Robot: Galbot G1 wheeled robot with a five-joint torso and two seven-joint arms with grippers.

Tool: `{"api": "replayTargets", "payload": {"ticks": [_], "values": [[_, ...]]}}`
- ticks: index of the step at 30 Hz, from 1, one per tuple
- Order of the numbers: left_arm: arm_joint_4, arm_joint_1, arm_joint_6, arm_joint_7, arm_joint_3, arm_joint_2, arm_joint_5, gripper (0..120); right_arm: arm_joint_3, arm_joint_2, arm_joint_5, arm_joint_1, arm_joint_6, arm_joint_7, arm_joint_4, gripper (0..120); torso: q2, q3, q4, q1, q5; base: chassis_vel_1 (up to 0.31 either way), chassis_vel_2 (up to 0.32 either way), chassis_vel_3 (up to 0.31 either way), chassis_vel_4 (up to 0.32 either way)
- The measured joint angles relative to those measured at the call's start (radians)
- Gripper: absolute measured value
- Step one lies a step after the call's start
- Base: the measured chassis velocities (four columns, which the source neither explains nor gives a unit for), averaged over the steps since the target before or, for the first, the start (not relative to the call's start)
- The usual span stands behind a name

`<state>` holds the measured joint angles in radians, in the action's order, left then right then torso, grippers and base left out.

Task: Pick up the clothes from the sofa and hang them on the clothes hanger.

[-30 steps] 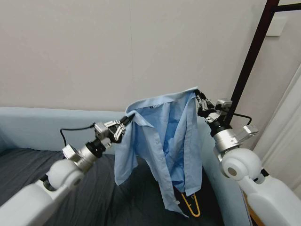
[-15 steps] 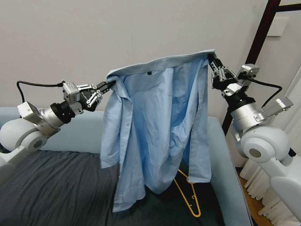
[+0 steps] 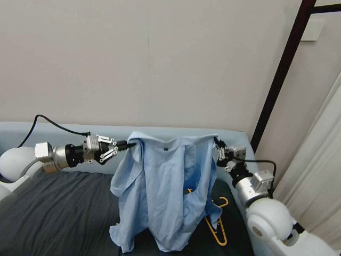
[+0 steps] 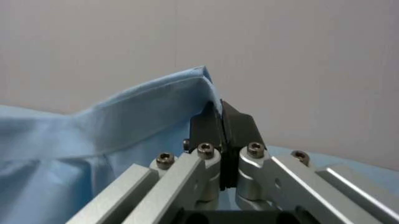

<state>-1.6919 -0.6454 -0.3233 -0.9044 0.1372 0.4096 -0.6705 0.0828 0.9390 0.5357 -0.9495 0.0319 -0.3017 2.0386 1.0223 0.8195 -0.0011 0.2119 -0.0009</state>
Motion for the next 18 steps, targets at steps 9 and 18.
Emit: {"api": "replayTargets", "payload": {"ticks": [9,18], "values": [[0.160,-0.029,-0.007,-0.128,-0.005,0.098,0.136,0,-0.047,0.105,-0.198,-0.013,-0.237,0.136,-0.275,0,0.000,0.000,-0.0002,0.000,0.0001,0.000,0.000,0.000,0.000],[0.213,0.051,-0.002,-0.166,-0.044,0.124,0.120,0,-0.097,0.148,-0.205,0.033,-0.270,0.144,-0.397,8,0.000,0.000,-0.0002,0.000,0.0001,0.000,0.000,0.000,0.000]]}}
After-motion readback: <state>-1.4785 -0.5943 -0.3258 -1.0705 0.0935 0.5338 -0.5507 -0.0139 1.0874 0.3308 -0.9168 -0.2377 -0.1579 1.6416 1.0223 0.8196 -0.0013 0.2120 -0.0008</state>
